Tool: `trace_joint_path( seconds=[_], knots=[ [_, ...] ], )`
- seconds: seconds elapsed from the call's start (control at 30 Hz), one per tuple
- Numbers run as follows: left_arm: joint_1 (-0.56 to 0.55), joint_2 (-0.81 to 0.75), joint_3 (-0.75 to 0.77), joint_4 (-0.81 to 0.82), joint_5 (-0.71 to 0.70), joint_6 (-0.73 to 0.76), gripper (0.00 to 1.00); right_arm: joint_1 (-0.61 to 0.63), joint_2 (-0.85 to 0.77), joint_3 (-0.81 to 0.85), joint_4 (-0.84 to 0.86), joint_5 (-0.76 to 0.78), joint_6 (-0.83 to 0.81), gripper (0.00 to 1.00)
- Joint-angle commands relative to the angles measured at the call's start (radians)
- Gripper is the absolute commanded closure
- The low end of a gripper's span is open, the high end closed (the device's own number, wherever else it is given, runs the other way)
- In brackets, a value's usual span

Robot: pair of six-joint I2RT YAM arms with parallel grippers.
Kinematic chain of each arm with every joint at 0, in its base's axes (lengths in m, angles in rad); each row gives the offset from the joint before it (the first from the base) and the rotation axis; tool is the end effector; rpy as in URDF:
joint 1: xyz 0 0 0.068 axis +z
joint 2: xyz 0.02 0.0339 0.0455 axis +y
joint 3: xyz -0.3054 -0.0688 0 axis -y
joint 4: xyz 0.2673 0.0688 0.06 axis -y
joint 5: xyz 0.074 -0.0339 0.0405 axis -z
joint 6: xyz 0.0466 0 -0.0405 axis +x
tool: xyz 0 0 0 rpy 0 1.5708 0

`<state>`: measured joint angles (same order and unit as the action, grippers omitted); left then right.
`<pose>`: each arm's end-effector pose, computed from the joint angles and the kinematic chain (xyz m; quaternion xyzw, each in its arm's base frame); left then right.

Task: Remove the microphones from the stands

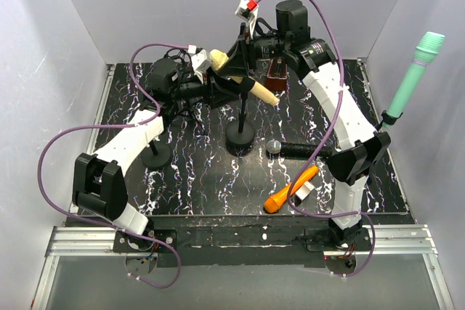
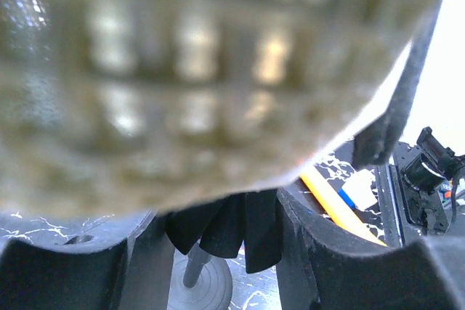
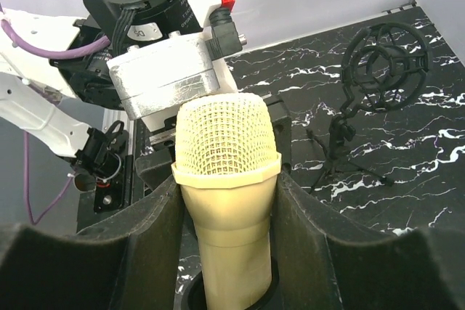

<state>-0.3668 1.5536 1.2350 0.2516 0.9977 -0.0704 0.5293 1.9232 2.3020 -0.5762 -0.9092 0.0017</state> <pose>0.3467 -0.1751 0.3855 0.4179 0.5861 -0.4712 0.5097 0.3718 0.2601 0.5346 -0.4499 0.5982 0.4771 0.4605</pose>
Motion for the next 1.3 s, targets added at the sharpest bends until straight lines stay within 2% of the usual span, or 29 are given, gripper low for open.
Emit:
trace_joint_path(
  seconds=[0.0,0.1,0.17,0.3,0.37,0.5,0.53,0.6,0.7,0.83,1.0,1.13,1.27],
  knots=[
    [-0.006,-0.001,-0.049,-0.097,0.001,0.024,1.00,-0.029,-0.150,0.048,0.283,0.053,0.090,0.99],
    [-0.006,0.003,-0.011,-0.081,0.021,0.001,1.00,-0.026,-0.156,-0.109,0.317,0.070,0.075,0.99],
    [-0.007,0.005,0.009,-0.064,0.031,-0.026,1.00,-0.026,-0.144,-0.162,0.402,0.134,0.087,0.99],
    [-0.014,-0.016,-0.012,-0.038,0.036,-0.091,1.00,-0.002,-0.049,0.044,0.426,0.254,0.064,0.99],
    [-0.014,-0.036,-0.040,-0.043,0.016,-0.104,1.00,0.000,-0.033,0.077,0.453,0.347,0.054,0.99],
    [-0.008,-0.064,-0.068,-0.052,-0.013,-0.097,1.00,-0.003,-0.136,-0.146,0.663,0.570,0.040,0.99],
    [-0.008,-0.066,-0.071,-0.052,-0.017,-0.091,1.00,-0.003,-0.133,-0.141,0.655,0.578,0.037,0.99],
    [-0.008,-0.064,-0.071,-0.054,-0.030,-0.063,1.00,-0.003,-0.104,-0.078,0.528,0.587,0.053,0.99],
    [-0.009,-0.052,-0.055,-0.066,-0.040,-0.017,1.00,0.001,-0.093,-0.075,0.478,0.618,0.090,0.99],
    [-0.009,-0.036,-0.051,-0.095,-0.039,-0.005,1.00,0.014,-0.109,-0.105,0.562,0.523,0.106,0.99],
    [-0.012,-0.035,-0.083,-0.106,-0.060,-0.002,1.00,0.055,-0.070,0.092,0.604,0.449,0.181,0.99],
    [-0.012,-0.044,-0.117,-0.121,-0.076,0.035,1.00,0.096,-0.059,0.210,0.638,0.513,0.199,0.99],
    [-0.012,-0.069,-0.115,-0.155,-0.091,0.053,0.98,0.115,-0.124,0.147,0.668,0.540,0.152,0.99]
  ],
)
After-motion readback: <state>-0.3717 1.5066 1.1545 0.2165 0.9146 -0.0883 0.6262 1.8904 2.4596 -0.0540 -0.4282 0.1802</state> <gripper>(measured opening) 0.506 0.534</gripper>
